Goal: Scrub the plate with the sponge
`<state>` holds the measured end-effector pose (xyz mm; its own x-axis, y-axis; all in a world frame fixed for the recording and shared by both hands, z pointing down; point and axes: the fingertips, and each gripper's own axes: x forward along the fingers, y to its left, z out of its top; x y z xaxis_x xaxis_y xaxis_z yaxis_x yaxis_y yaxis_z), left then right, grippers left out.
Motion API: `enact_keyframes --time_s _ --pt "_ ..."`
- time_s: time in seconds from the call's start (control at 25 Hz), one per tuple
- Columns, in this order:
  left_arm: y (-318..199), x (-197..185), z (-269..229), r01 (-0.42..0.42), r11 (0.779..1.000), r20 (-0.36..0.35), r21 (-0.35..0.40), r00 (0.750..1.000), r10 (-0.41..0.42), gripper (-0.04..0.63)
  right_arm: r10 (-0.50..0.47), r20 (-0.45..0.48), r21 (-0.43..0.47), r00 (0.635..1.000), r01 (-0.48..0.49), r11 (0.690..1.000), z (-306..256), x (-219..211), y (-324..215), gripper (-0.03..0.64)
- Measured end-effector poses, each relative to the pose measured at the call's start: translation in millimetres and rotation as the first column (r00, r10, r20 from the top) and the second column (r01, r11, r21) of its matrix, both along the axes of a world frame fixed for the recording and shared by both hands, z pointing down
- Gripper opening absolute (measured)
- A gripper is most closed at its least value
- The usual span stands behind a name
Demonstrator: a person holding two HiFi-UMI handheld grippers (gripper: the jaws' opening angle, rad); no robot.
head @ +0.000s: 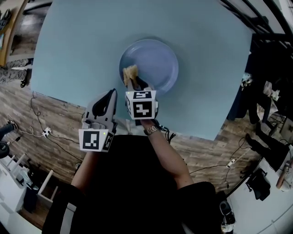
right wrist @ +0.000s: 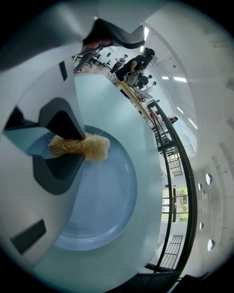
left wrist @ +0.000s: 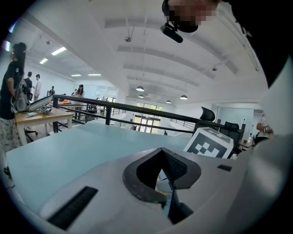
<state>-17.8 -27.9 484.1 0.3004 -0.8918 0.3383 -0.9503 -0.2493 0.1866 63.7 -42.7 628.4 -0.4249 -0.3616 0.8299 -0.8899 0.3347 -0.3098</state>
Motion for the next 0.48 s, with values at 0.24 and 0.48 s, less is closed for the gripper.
enact_keyframes --time_s 0.24,0.48 --pt "3.1 2.6 2.0 -0.002 1.0 -0.002 -0.001 1.0 0.002 0.002 -0.001 -0.007 0.008 1.0 0.001 1.0 2.1 6.3 5.8 0.083" --pt "1.8 10.4 2.6 -0.034 0.999 -0.005 0.003 0.999 0.034 0.002 0.011 -0.009 -0.017 1.0 -0.011 1.0 1.0 13.7 17.0 0.083"
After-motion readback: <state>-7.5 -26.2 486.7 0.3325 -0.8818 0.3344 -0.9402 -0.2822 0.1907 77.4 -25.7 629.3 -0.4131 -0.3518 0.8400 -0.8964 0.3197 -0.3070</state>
